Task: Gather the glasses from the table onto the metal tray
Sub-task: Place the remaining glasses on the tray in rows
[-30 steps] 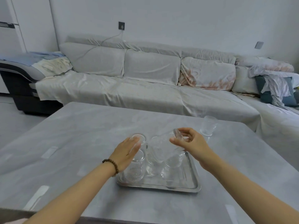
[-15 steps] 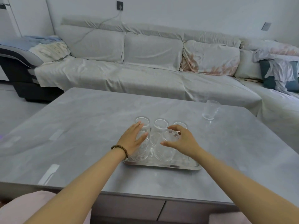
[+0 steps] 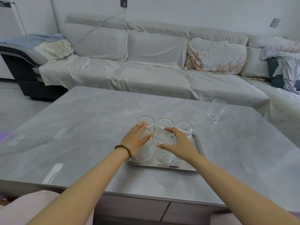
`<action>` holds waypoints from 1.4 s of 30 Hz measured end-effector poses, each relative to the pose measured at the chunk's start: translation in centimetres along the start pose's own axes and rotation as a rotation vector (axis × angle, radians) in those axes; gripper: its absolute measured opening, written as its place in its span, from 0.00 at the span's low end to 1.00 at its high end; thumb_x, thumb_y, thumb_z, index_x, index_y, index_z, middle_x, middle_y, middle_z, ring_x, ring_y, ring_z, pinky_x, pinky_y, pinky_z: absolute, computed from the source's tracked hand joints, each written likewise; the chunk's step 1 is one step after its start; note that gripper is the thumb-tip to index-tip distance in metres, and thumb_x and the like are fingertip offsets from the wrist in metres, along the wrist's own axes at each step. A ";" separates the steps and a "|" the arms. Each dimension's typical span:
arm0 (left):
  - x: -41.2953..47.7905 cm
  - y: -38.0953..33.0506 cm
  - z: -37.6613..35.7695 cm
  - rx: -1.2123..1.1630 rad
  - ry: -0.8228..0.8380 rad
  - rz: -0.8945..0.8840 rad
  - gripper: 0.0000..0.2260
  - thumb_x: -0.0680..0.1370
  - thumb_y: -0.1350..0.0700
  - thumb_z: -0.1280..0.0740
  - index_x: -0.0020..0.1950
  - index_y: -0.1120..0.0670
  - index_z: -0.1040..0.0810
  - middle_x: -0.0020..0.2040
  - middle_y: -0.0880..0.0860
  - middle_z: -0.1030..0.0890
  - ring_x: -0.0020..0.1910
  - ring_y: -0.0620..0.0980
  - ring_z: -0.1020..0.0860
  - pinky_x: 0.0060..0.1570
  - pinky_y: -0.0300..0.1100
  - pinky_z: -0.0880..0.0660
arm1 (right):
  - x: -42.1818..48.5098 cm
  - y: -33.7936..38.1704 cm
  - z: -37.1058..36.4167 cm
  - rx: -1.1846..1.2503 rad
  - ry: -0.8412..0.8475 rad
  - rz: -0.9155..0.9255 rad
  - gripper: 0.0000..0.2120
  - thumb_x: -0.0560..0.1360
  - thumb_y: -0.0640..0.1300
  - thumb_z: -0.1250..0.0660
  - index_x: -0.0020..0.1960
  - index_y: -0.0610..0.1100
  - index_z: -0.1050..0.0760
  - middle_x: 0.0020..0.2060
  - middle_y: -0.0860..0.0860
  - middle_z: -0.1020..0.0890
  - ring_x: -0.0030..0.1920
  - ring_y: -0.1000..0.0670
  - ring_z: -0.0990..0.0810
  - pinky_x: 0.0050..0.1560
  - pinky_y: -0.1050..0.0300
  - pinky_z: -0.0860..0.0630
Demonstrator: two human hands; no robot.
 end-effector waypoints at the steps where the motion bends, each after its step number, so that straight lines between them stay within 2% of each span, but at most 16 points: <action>1: 0.0 0.0 0.0 0.001 -0.001 -0.001 0.28 0.78 0.41 0.47 0.75 0.51 0.44 0.77 0.48 0.44 0.76 0.46 0.47 0.72 0.43 0.49 | -0.1 -0.1 0.0 0.036 -0.001 -0.005 0.32 0.64 0.55 0.23 0.64 0.48 0.28 0.62 0.55 0.24 0.63 0.56 0.27 0.62 0.62 0.33; 4: 0.1 0.0 0.1 0.007 -0.003 -0.003 0.28 0.78 0.41 0.47 0.75 0.51 0.44 0.77 0.49 0.44 0.75 0.46 0.47 0.72 0.42 0.49 | -0.5 -0.6 0.2 0.159 -0.015 -0.047 0.24 0.67 0.55 0.26 0.61 0.53 0.27 0.58 0.59 0.23 0.62 0.57 0.27 0.57 0.65 0.33; 8: 0.0 -0.1 0.1 0.019 -0.015 -0.016 0.27 0.78 0.40 0.47 0.74 0.50 0.42 0.77 0.49 0.42 0.75 0.47 0.46 0.71 0.42 0.48 | -1.0 -1.0 0.0 0.286 -0.041 -0.081 0.21 0.68 0.53 0.25 0.59 0.56 0.26 0.55 0.62 0.23 0.60 0.57 0.26 0.49 0.71 0.31; 14: 0.0 -0.3 0.4 0.037 -0.014 -0.027 0.26 0.78 0.41 0.47 0.73 0.51 0.40 0.75 0.50 0.39 0.75 0.48 0.44 0.73 0.46 0.46 | -1.2 -1.0 -0.4 0.346 -0.079 -0.085 0.24 0.68 0.52 0.25 0.62 0.53 0.25 0.55 0.63 0.23 0.58 0.56 0.25 0.52 0.66 0.30; 19: 1.9 -0.5 1.9 0.106 -0.063 -0.065 0.22 0.78 0.42 0.47 0.66 0.51 0.29 0.66 0.50 0.27 0.68 0.48 0.35 0.67 0.42 0.41 | -0.5 -1.4 0.6 0.370 -0.062 -0.066 0.21 0.70 0.51 0.27 0.62 0.53 0.25 0.56 0.63 0.22 0.57 0.65 0.26 0.46 0.76 0.29; 21: 3.3 -1.0 2.5 0.115 -0.056 -0.050 0.21 0.78 0.42 0.48 0.64 0.51 0.27 0.64 0.50 0.26 0.67 0.49 0.34 0.66 0.43 0.40 | 0.3 -1.4 2.0 0.402 -0.091 -0.058 0.16 0.71 0.50 0.28 0.58 0.53 0.23 0.55 0.60 0.20 0.57 0.61 0.23 0.49 0.72 0.27; 24: 6.4 -2.6 2.8 0.076 -0.041 -0.049 0.22 0.78 0.42 0.48 0.64 0.52 0.27 0.64 0.51 0.25 0.66 0.50 0.32 0.66 0.45 0.37 | 2.2 -1.9 5.4 0.511 -0.142 -0.077 0.10 0.73 0.47 0.29 0.54 0.53 0.22 0.54 0.56 0.18 0.52 0.60 0.20 0.56 0.61 0.24; 26: 9.0 -4.1 2.3 0.042 -0.008 -0.056 0.22 0.78 0.42 0.48 0.64 0.53 0.28 0.65 0.52 0.25 0.65 0.50 0.31 0.66 0.45 0.35 | 3.5 -3.1 8.2 0.554 -0.180 -0.090 0.10 0.73 0.48 0.30 0.54 0.53 0.22 0.54 0.56 0.18 0.51 0.61 0.19 0.54 0.61 0.23; 28: 11.9 -5.7 1.1 -0.013 0.056 -0.057 0.23 0.78 0.41 0.48 0.64 0.54 0.28 0.65 0.53 0.25 0.65 0.51 0.30 0.66 0.47 0.35 | 4.9 -5.1 11.1 0.568 -0.229 -0.124 0.10 0.74 0.49 0.31 0.55 0.53 0.23 0.55 0.55 0.18 0.54 0.58 0.20 0.52 0.61 0.23; 31: 16.2 -8.0 -1.8 -0.124 0.132 -0.036 0.23 0.78 0.42 0.47 0.64 0.54 0.28 0.66 0.52 0.26 0.65 0.49 0.30 0.64 0.40 0.37 | 6.6 -9.5 14.9 0.609 -0.308 -0.206 0.08 0.75 0.49 0.33 0.54 0.53 0.23 0.56 0.52 0.20 0.56 0.54 0.21 0.50 0.59 0.24; 36: 23.3 -11.8 -7.7 -0.230 0.220 0.022 0.23 0.78 0.42 0.45 0.66 0.55 0.30 0.67 0.53 0.27 0.65 0.51 0.29 0.63 0.42 0.35 | 9.1 -17.6 19.5 0.668 -0.361 -0.356 0.18 0.76 0.51 0.36 0.65 0.48 0.31 0.63 0.50 0.25 0.60 0.49 0.24 0.55 0.54 0.27; 39: 27.1 -13.8 -11.5 -0.206 0.290 0.032 0.25 0.77 0.41 0.45 0.70 0.54 0.35 0.71 0.52 0.31 0.68 0.51 0.32 0.66 0.45 0.35 | 10.8 -21.5 21.1 0.726 -0.368 -0.429 0.19 0.77 0.52 0.36 0.65 0.49 0.32 0.66 0.49 0.28 0.61 0.48 0.26 0.57 0.53 0.28; 42: 30.0 -15.2 -14.8 -0.276 0.320 0.069 0.27 0.77 0.40 0.44 0.71 0.53 0.36 0.72 0.52 0.34 0.69 0.51 0.33 0.64 0.43 0.36 | 12.9 -24.4 22.2 0.809 -0.329 -0.489 0.26 0.77 0.54 0.38 0.71 0.45 0.35 0.71 0.48 0.32 0.63 0.47 0.28 0.60 0.51 0.30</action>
Point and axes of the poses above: each hand's wrist, its own x-axis towards the middle knuckle, its own z-axis out of the back of the hand, y = z × x, the point moved 3 cm from there along x, towards the middle knuckle
